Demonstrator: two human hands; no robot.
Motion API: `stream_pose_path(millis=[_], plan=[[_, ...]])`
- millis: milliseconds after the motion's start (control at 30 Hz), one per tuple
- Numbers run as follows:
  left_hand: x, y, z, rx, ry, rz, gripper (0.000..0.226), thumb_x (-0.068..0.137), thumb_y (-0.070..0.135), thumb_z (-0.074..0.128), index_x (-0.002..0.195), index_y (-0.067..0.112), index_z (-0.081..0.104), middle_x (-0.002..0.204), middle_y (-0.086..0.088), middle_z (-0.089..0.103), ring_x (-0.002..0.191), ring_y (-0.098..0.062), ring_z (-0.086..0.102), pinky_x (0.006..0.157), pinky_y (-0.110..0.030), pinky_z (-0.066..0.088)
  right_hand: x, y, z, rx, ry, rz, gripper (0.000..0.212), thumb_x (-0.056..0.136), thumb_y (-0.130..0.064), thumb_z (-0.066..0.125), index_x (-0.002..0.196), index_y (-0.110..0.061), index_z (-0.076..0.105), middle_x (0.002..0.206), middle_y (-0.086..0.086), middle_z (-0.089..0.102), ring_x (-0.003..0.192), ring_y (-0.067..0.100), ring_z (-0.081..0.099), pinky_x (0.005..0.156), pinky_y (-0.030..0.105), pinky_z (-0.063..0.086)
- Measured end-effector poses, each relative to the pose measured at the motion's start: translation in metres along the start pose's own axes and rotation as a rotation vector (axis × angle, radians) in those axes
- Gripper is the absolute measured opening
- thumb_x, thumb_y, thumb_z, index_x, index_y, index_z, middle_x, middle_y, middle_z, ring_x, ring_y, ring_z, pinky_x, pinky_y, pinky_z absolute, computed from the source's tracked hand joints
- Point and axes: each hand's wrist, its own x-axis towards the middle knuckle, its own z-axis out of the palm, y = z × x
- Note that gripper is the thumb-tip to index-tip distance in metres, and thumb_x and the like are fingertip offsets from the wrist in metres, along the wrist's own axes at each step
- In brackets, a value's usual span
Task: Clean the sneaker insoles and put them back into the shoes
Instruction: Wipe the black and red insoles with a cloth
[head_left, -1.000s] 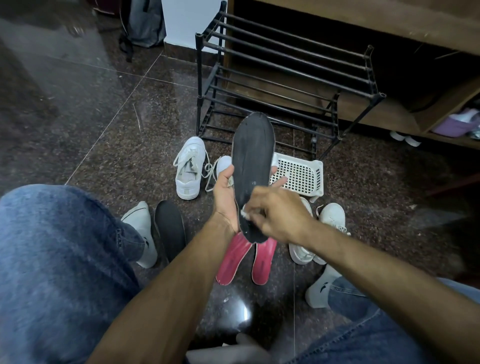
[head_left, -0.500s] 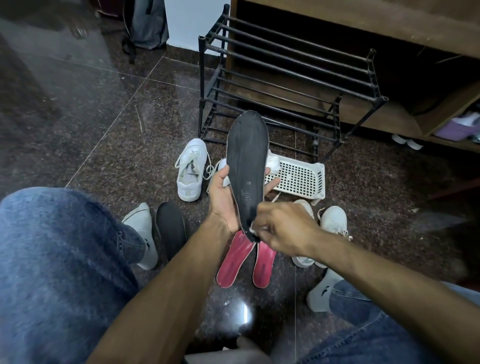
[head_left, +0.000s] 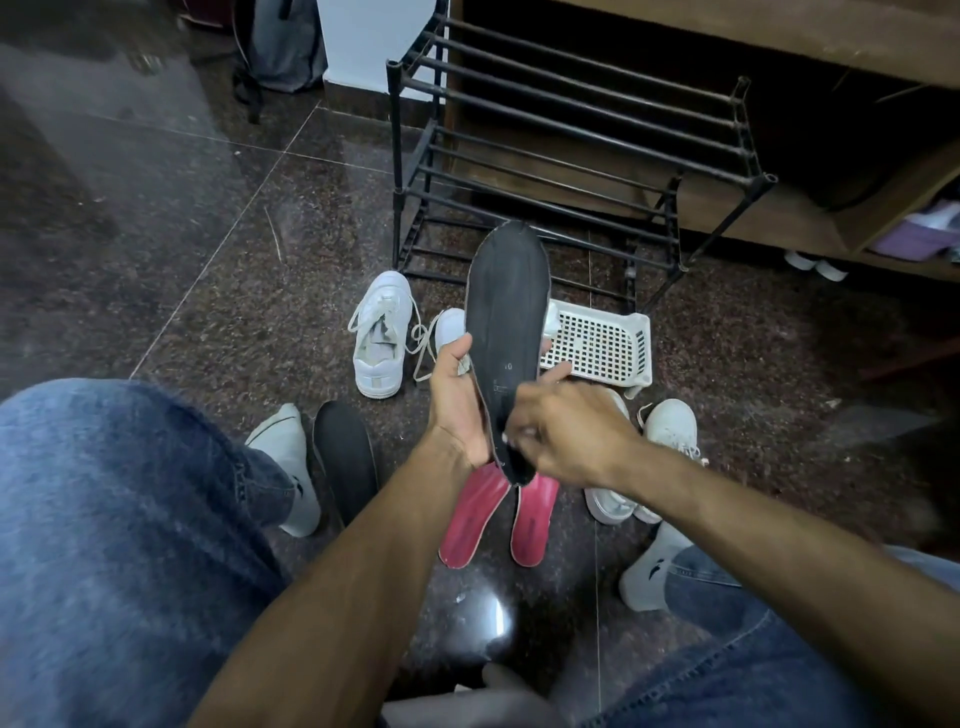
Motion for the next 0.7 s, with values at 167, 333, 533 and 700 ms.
stream_pose_path(millis=[167, 333, 533, 700], plan=[[-0.002, -0.012, 0.008, 0.099, -0.03, -0.115, 0.053, 0.088, 0.052, 0.039, 0.113, 0.015, 0.065, 0.11, -0.015, 0.066, 0.099, -0.037, 0.061, 0.093, -0.067, 0.04, 0.036, 0.025, -0.017, -0.061, 0.207, 0.222, 0.02, 0.085, -0.025, 0.055, 0.095, -0.025, 0.073, 0.1, -0.003, 0.063, 0.095, 0.031, 0.061, 0.074, 0.035, 0.047], [0.0, -0.008, 0.001, 0.054, 0.016, -0.021, 0.055, 0.09, 0.047, 0.04, 0.123, 0.009, 0.062, 0.111, -0.014, 0.064, 0.094, -0.029, 0.064, 0.088, -0.038, 0.048, 0.016, 0.011, -0.003, -0.083, 0.035, 0.104, 0.018, 0.086, -0.023, 0.053, 0.09, -0.023, 0.07, 0.095, -0.005, 0.059, 0.092, 0.026, 0.061, 0.069, 0.031, 0.044], [-0.003, -0.012, 0.006, 0.057, -0.07, -0.131, 0.056, 0.085, 0.053, 0.043, 0.121, 0.014, 0.061, 0.112, -0.014, 0.064, 0.101, -0.036, 0.061, 0.095, -0.062, 0.04, 0.031, 0.033, -0.007, -0.065, 0.212, 0.293, 0.019, 0.085, -0.025, 0.055, 0.094, -0.027, 0.072, 0.101, -0.005, 0.064, 0.096, 0.028, 0.062, 0.075, 0.033, 0.046], [0.003, -0.011, -0.006, -0.035, 0.001, -0.049, 0.071, 0.087, 0.047, 0.043, 0.14, 0.0, 0.047, 0.145, -0.02, 0.045, 0.129, -0.041, 0.047, 0.113, -0.049, 0.032, -0.001, 0.007, 0.018, 0.127, 0.139, 0.119, 0.016, 0.086, -0.019, 0.06, 0.089, -0.025, 0.074, 0.092, -0.007, 0.063, 0.086, 0.023, 0.062, 0.067, 0.031, 0.046]])
